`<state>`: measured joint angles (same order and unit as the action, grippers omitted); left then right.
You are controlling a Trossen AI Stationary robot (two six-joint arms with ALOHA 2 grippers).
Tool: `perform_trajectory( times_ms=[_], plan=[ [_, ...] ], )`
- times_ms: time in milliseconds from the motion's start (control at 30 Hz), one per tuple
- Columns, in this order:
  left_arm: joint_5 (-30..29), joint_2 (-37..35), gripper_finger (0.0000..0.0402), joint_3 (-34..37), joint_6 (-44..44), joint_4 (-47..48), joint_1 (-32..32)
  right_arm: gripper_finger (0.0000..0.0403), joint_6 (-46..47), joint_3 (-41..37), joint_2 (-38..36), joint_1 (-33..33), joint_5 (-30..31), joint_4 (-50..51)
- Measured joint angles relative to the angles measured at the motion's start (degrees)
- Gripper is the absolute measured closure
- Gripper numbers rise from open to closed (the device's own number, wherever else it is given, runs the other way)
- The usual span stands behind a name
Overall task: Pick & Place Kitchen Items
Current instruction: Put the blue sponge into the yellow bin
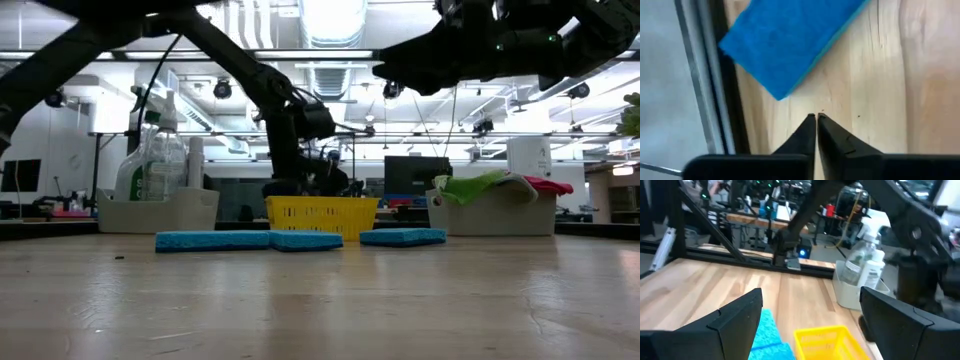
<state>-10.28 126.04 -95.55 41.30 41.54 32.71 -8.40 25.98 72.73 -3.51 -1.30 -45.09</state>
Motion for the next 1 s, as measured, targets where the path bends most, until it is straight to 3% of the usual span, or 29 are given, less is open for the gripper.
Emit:
perform_trajectory(
  times_ms=[133,333,467,667,800,1000],
  plan=[
    [6.19,-2.98,0.0395,0.00,-3.96,0.04,0.29,0.0072,0.00,0.00,0.00,0.00,0.30,0.28],
    [27.81,-9.27,0.0399,3.37,-8.91,-7.84,2.44,0.0072,0.00,0.00,0.00,-0.02,0.60,-0.85],
    [37.12,-15.38,0.0400,11.72,-12.86,-20.88,2.76,0.0072,0.13,0.00,0.00,-0.02,1.35,-1.28],
    [40.35,-29.37,0.0400,31.46,-22.78,-51.74,1.35,0.0085,0.58,0.02,2.12,-0.45,4.08,-8.30],
    [40.36,-39.30,0.0401,44.59,-29.51,-67.60,0.24,0.0158,2.16,2.34,6.52,-2.85,5.24,-10.41],
    [39.47,-50.51,0.0401,57.37,-32.73,-72.89,-1.69,0.0356,4.63,12.48,15.28,-8.92,5.40,-2.51]
  ],
)
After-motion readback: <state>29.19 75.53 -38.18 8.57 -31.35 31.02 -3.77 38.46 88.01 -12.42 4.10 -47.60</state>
